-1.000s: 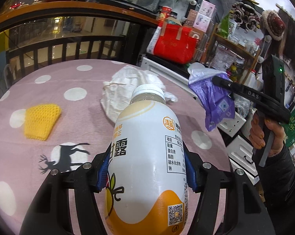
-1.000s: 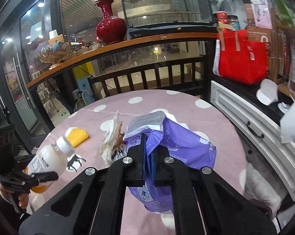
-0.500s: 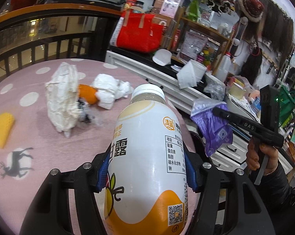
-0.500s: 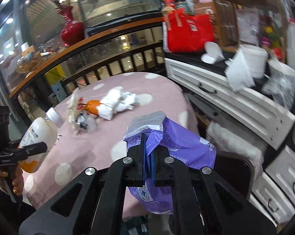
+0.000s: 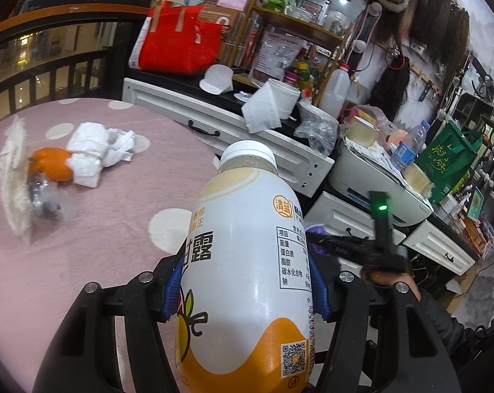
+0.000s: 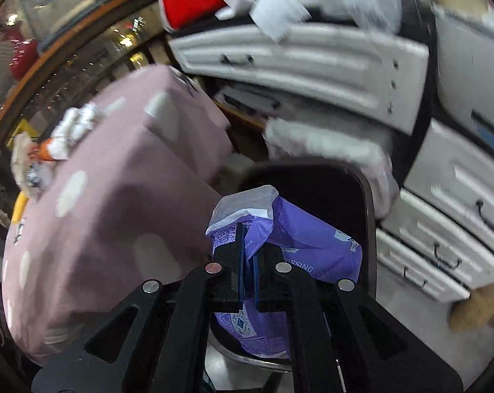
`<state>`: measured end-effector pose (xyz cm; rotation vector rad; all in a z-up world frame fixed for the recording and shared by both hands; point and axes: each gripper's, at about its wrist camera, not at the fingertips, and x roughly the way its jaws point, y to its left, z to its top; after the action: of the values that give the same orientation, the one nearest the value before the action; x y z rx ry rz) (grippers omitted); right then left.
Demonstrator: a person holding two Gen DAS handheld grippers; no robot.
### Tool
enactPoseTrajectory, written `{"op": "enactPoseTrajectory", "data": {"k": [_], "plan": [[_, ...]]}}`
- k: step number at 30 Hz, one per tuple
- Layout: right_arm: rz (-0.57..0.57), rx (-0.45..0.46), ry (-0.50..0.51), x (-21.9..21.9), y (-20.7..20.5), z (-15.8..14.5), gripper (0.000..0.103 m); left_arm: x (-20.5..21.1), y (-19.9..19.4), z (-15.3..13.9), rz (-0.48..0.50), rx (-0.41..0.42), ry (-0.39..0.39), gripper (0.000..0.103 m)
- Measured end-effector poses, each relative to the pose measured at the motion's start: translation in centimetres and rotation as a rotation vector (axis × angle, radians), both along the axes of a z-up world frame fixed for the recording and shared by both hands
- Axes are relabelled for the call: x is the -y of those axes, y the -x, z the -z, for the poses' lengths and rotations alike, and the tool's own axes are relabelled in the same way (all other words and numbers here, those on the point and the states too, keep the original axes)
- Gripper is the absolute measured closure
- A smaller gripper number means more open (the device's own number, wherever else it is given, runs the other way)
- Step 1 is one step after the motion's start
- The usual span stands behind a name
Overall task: Collect trash
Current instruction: 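Carry the milk bottle and purple bag over the black bin with both tools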
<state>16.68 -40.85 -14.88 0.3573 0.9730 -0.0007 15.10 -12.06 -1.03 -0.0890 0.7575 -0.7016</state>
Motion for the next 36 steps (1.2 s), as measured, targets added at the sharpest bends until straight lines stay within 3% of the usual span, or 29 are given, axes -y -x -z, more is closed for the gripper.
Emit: {"op": "enactPoseTrajectory", "data": {"k": [7,15,17,18,19,20,30,36], "plan": [[0.025,-0.134,-0.013,0.4,-2.6,6.6,0.098,2.5,0.0,0.4,0.040,-0.012,-0.002,0.043],[0.069,-0.221,-0.025,0.9,-4.2,10.2,0.091,4.1,-0.1,1.1,0.062,-0.035,0.004,0.043],[0.069,-0.231,-0.024,0.9,-4.4,10.6,0.081,4.6,-0.3,1.3,0.070,-0.045,0.007,0.043],[0.075,-0.233,-0.024,1.0,-4.4,10.6,0.064,4.8,-0.3,1.5,0.077,-0.052,0.010,0.043],[0.082,-0.224,-0.021,1.0,-4.2,10.5,0.047,5.2,-0.4,1.6,0.085,-0.060,0.013,0.043],[0.090,-0.213,-0.012,1.0,-4.1,10.3,0.044,5.5,-0.5,1.7,0.091,-0.067,0.013,0.043],[0.163,-0.085,0.044,3.3,-0.3,5.0,0.043,10.0,-0.1,3.5,0.169,-0.097,-0.014,0.043],[0.303,0.003,0.102,6.5,4.5,1.1,0.039,13.8,-0.4,6.8,0.213,-0.167,-0.057,0.043]]}}
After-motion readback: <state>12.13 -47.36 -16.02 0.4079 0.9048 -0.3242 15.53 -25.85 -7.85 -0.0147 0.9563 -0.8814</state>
